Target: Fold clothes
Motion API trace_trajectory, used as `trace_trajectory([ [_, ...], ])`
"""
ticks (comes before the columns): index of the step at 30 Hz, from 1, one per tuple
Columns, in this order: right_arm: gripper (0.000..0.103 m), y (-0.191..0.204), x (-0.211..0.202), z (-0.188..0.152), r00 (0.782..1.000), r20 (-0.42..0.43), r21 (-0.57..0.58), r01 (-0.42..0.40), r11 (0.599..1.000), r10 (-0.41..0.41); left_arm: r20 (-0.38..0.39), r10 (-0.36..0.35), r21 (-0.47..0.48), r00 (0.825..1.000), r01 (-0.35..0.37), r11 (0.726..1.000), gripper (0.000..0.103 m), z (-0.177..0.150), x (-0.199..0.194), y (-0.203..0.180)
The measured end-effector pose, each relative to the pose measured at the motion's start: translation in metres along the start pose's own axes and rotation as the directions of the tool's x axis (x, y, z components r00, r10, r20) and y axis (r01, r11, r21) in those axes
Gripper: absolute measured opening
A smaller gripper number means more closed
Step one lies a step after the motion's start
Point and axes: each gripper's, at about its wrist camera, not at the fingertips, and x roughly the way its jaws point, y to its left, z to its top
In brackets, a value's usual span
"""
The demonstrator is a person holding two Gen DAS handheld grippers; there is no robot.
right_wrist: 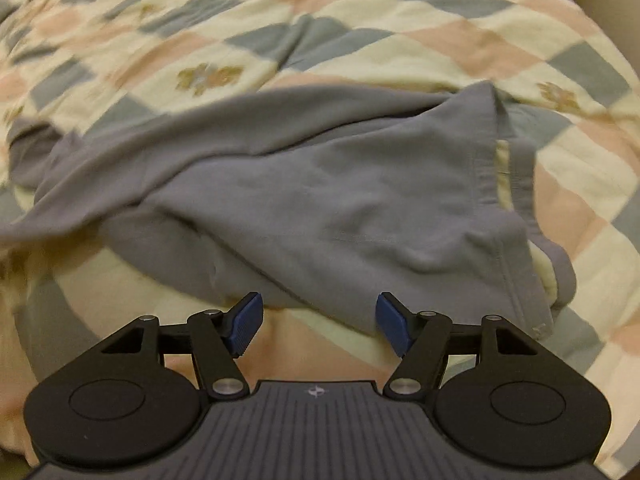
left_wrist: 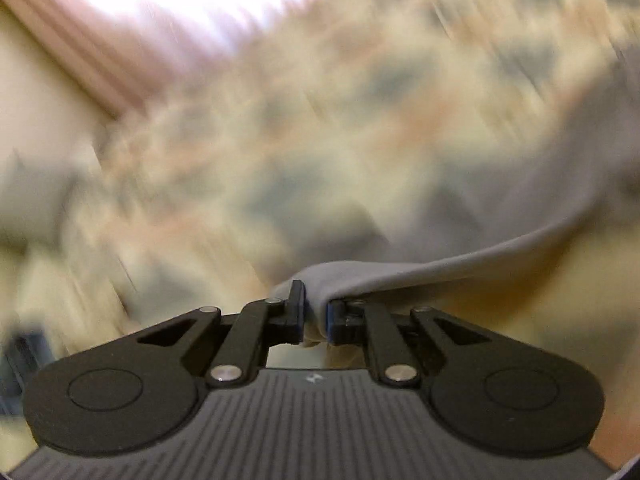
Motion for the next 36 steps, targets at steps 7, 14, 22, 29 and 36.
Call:
trace_trajectory([
  [7, 0.072, -0.014, -0.017, 0.018, 0.995, 0.072, 0.158, 0.058, 0.986, -0.070, 0.110, 0.097, -0.005, 0.989, -0.097, 0.995, 0.033, 0.129, 0.120, 0.088],
  [14, 0.074, -0.042, -0.017, -0.021, 0.986, 0.011, 0.260, 0.157, 0.953, -0.166, -0.089, -0.164, 0.200, 0.982, 0.179, 0.963, 0.037, 0.034, 0.156, 0.054],
  [22, 0.075, -0.070, -0.011, -0.063, 0.964, -0.056, 0.272, 0.264, 0.925, -0.259, -0.179, -0.372, 0.213, 0.911, 0.405, 0.889, 0.057, -0.047, 0.173, 0.032],
  [29, 0.091, -0.069, -0.003, -0.064, 0.935, 0.033, -0.122, 0.353, 0.927, -0.352, -0.151, -0.358, 0.433, 0.922, 0.387, 0.814, 0.034, -0.034, 0.190, -0.013],
  [36, 0.012, -0.081, 0.027, -0.084, 0.914, 0.166, -0.557, 0.397, 0.730, -0.370, -0.153, -0.288, 0.415, 0.945, 0.325, 0.850, 0.004, -0.068, 0.131, -0.014],
])
